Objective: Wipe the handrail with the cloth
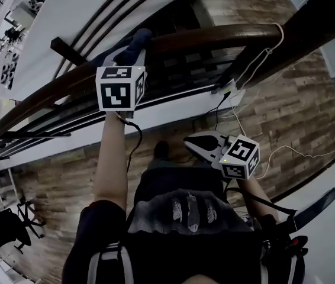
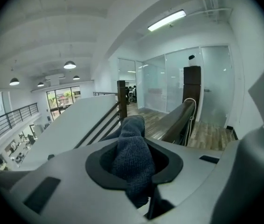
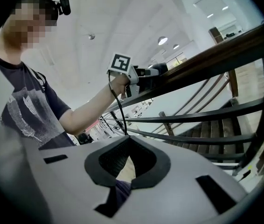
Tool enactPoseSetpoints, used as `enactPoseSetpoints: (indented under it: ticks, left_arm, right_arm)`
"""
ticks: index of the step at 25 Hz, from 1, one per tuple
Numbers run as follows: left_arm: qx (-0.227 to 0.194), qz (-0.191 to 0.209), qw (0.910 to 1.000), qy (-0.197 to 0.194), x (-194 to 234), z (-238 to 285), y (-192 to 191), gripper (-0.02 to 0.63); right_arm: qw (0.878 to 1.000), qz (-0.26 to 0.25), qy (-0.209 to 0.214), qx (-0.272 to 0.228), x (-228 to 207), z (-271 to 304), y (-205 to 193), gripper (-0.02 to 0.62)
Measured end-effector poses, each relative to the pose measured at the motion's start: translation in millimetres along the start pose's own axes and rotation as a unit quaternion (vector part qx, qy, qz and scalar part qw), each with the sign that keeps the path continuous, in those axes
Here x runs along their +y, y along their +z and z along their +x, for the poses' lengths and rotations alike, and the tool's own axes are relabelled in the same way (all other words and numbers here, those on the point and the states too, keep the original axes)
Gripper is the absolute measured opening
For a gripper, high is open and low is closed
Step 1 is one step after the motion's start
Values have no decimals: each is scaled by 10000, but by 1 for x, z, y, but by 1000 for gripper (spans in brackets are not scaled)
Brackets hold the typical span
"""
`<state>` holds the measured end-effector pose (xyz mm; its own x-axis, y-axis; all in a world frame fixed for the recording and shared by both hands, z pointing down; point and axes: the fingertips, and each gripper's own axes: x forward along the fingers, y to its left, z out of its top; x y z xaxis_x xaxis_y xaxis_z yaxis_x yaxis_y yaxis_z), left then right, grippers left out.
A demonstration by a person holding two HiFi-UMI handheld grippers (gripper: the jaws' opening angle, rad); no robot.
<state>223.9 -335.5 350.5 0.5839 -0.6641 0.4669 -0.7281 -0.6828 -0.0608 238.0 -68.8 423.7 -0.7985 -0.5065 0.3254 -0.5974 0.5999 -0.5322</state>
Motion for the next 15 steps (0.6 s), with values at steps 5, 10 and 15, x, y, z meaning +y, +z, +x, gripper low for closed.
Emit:
enactPoseSetpoints:
  ticks: [5,10,15]
  left_arm:
    - [44,238,9992,-310,-94,56,33,95]
    - [166,682,9957,-602,-188,113,80,95]
    - [389,1294,9857,-1011,-287,167,113,95]
  right_arm:
    - [9996,223,97,-138,-28,-63,-14,3]
    - [9988,497,-25,-12,-48,-127,-42,3]
    - [9923,1065,-458,-426,-71,-180,-67,3]
